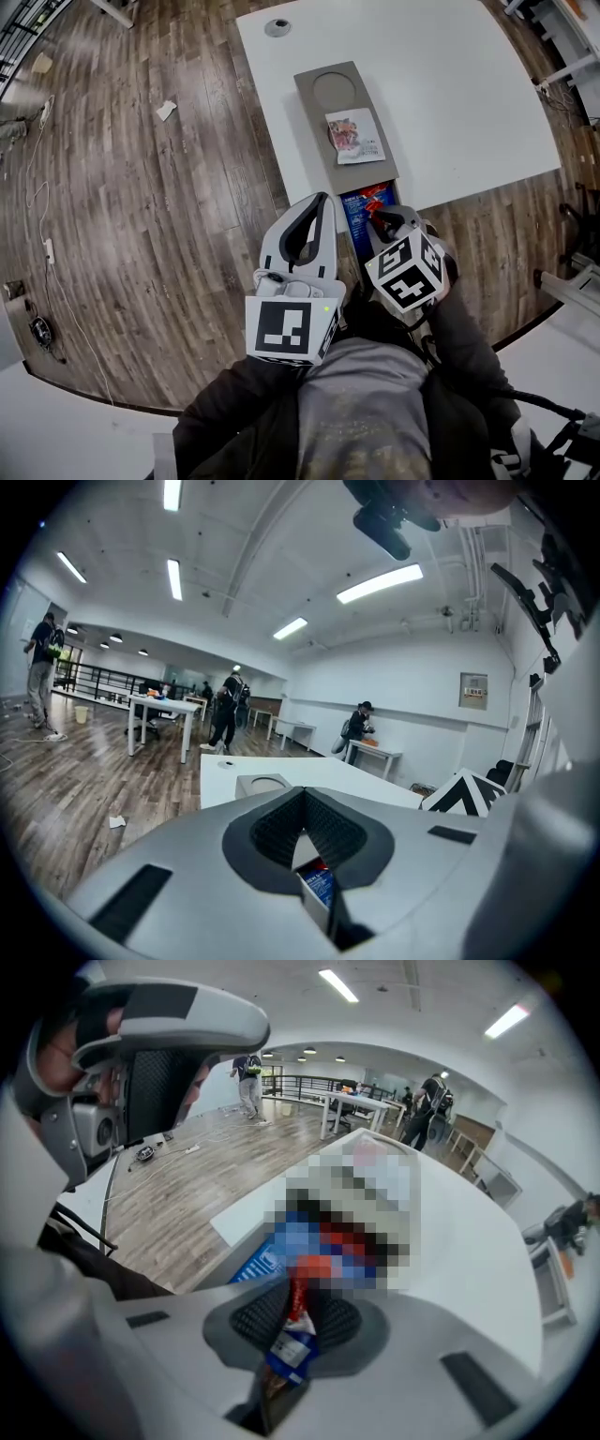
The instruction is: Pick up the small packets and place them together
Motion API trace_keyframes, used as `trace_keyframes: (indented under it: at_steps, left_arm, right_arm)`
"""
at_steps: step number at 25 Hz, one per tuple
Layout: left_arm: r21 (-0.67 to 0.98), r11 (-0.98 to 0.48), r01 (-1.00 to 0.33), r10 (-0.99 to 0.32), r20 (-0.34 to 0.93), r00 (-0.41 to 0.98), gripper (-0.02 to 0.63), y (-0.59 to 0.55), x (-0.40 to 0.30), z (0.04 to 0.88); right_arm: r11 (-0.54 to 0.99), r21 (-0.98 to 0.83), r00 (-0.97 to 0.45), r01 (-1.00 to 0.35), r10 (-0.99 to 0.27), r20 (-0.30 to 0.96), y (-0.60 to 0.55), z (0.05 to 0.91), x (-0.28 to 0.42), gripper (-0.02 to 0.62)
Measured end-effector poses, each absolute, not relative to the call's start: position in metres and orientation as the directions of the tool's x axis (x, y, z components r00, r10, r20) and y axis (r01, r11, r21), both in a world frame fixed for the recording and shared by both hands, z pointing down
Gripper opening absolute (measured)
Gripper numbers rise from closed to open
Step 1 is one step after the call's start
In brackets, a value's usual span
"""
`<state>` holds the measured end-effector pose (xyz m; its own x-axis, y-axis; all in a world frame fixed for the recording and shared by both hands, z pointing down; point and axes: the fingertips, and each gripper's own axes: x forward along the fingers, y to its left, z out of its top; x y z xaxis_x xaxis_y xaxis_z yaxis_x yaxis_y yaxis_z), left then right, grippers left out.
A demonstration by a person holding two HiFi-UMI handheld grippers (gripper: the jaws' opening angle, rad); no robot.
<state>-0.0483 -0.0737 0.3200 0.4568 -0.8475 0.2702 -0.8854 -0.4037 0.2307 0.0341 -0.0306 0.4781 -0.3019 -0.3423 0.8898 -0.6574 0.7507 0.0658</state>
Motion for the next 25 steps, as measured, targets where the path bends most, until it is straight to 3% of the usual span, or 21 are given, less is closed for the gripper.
trace_keyframes:
  at_steps: [14,25]
  left_arm:
    - [0.159,-0.462,-0.873,-0.856,0.177,0.485,0.002,-0.016,-0.005,0.263]
    - [0.150,-0.468,-0.871,-0.856,0.167,0.489,0.002,-0.031,-0.007,0.258]
  right_arm:
    - [0.728,0.124,-0.404,-0.674,-0.504,0.764,-0.002,0.402,0.046,0.048]
    - [0.714,0.124,-0.434,-0.689,-0.543,0.719,-0.026,0.385,0.041,0.048]
